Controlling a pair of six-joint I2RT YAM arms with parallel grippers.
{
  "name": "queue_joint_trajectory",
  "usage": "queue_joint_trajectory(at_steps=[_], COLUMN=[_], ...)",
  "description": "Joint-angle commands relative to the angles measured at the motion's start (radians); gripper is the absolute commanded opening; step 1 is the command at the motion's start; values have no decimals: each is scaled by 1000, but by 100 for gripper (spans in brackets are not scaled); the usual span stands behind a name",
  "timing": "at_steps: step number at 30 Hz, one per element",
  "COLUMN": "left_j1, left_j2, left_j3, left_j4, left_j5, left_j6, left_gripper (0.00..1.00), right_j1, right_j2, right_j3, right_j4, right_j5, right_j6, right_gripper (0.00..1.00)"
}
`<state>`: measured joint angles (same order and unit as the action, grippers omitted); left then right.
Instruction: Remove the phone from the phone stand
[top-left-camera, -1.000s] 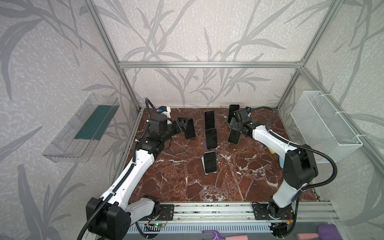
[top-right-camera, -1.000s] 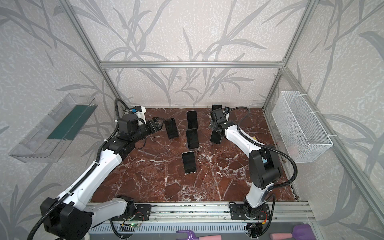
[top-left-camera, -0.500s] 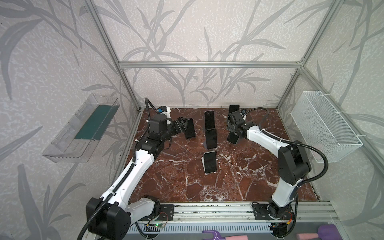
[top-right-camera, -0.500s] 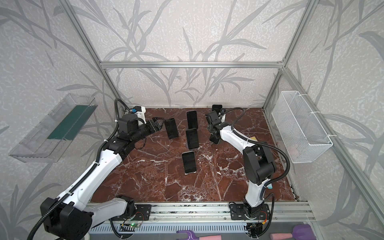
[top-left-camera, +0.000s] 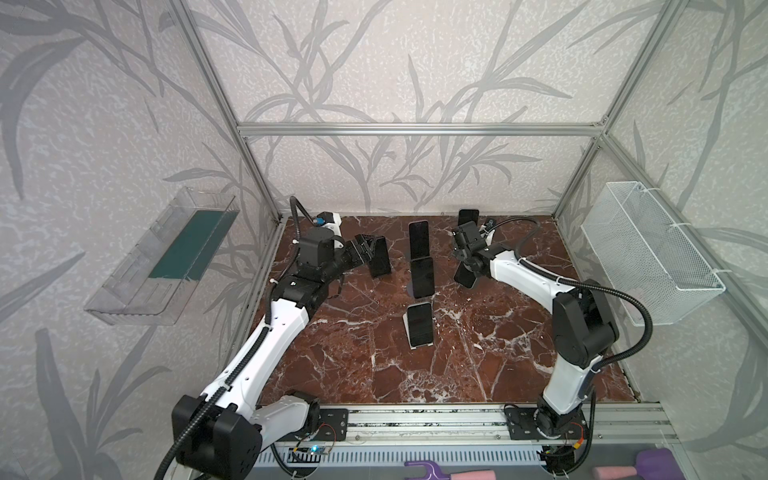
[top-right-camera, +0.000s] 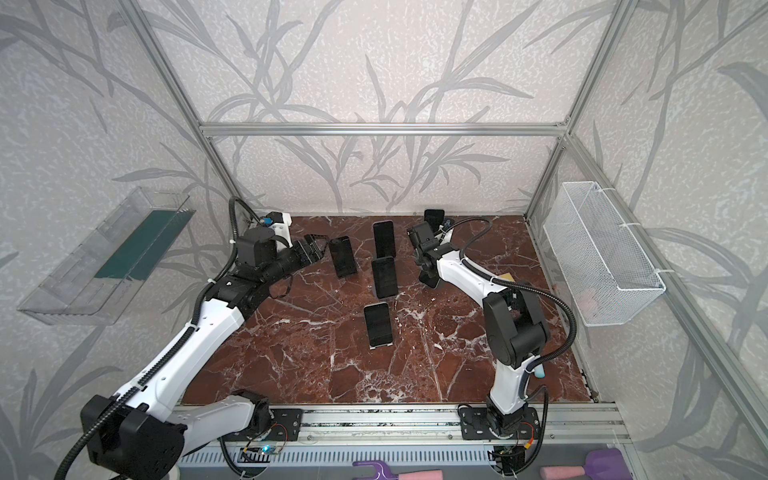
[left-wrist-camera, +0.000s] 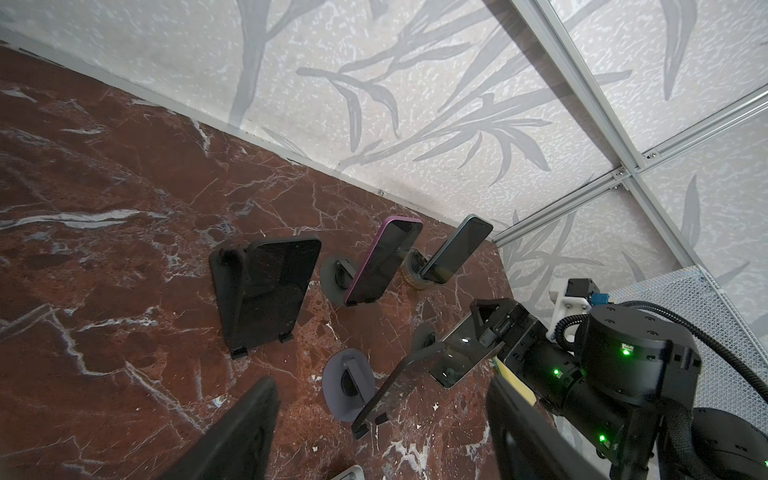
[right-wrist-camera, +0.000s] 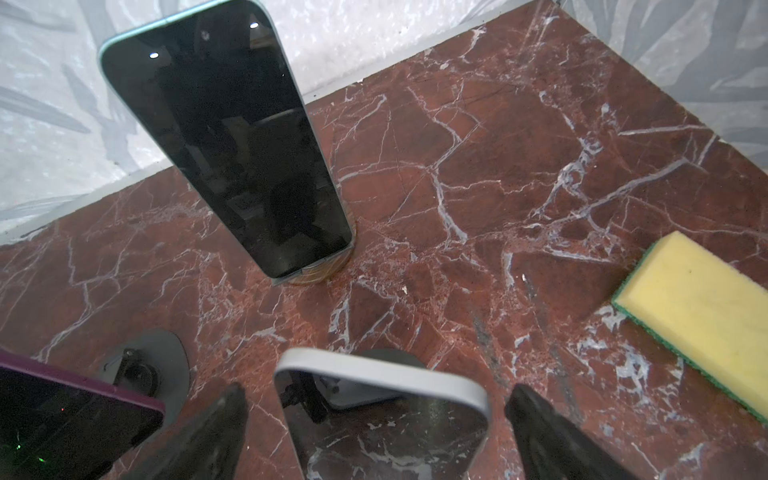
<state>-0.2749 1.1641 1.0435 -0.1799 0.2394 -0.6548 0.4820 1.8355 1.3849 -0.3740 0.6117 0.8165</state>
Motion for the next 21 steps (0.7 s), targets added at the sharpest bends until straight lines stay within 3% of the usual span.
queue_joint_trajectory(at_steps=[1,21], left_j1=[3,16], left_j2=[-1,-2], left_j3=[18,15], left_j4=[14,22], left_j5=[10,18], left_j6=[-9,-13], left_gripper=[79,79], right_j1=[7,7], right_j2=[44,62], right_j3=[38,11], right_j4=[-22,25], right_j5=[46,51], right_j6=[53,19], right_gripper=[96,83])
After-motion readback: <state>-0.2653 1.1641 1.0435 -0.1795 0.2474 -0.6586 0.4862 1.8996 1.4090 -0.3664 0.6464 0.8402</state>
